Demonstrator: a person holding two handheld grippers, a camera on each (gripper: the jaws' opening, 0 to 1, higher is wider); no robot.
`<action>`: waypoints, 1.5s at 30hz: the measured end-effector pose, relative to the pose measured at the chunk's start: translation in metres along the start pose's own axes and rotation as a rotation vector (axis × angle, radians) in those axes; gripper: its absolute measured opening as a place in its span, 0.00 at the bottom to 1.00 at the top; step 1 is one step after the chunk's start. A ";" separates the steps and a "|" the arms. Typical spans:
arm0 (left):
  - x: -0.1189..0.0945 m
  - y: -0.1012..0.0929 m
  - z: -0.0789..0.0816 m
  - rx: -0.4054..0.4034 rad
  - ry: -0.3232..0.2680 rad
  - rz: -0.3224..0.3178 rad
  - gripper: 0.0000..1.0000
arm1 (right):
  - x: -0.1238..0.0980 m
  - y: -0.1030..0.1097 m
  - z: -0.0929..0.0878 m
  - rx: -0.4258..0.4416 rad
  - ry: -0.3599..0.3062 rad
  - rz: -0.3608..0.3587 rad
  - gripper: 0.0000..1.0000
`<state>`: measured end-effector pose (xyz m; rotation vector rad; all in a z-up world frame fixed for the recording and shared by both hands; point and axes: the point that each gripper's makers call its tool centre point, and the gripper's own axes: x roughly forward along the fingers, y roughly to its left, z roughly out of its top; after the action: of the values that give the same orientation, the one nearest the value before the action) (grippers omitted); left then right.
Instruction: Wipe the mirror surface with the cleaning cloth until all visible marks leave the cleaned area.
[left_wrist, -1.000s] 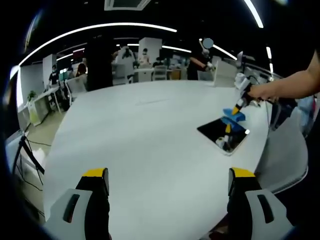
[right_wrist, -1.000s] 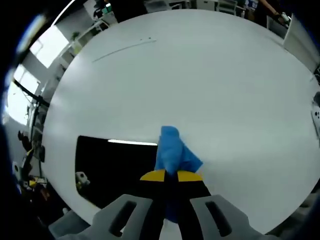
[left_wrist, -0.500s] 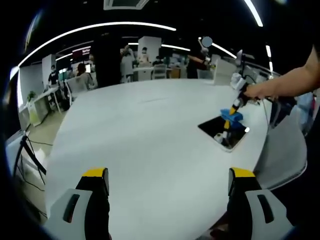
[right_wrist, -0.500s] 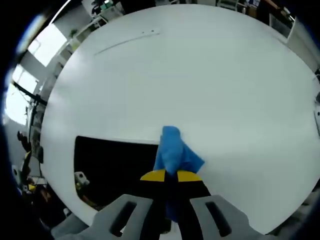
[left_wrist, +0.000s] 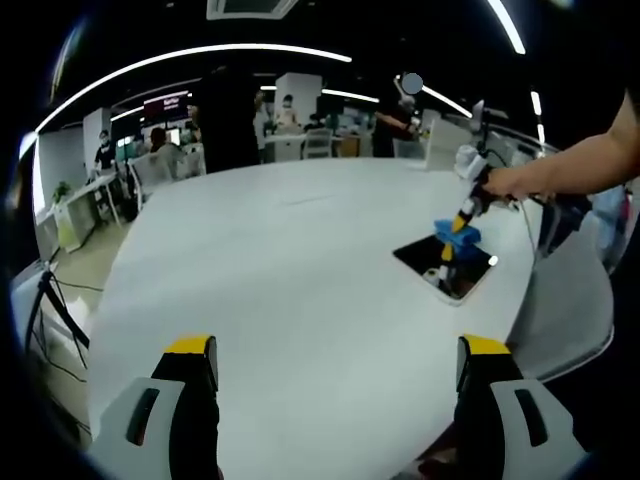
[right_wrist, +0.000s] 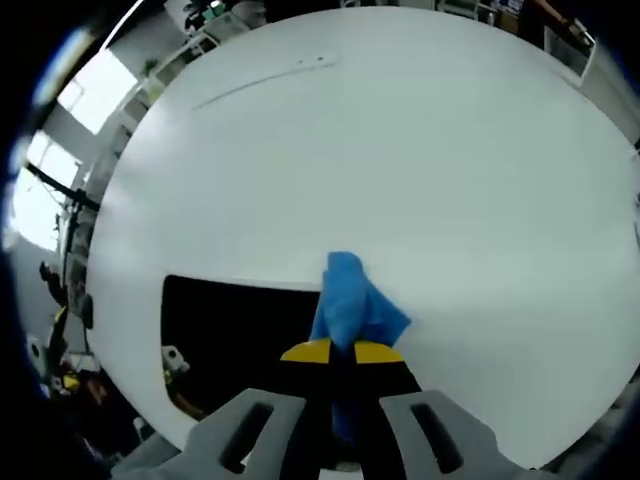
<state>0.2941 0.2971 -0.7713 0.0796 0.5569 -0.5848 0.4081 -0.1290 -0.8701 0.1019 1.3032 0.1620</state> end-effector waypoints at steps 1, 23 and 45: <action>0.000 -0.001 0.000 0.000 0.000 0.000 0.99 | 0.001 0.003 0.000 -0.002 0.002 0.002 0.00; -0.003 -0.005 -0.002 -0.008 -0.008 0.010 0.99 | 0.003 0.042 -0.002 -0.028 0.027 0.032 0.00; -0.006 -0.004 -0.005 -0.012 -0.007 0.006 0.99 | 0.012 0.078 0.003 -0.036 0.041 0.061 0.00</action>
<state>0.2853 0.2977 -0.7724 0.0678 0.5536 -0.5761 0.4088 -0.0496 -0.8680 0.1086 1.3386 0.2406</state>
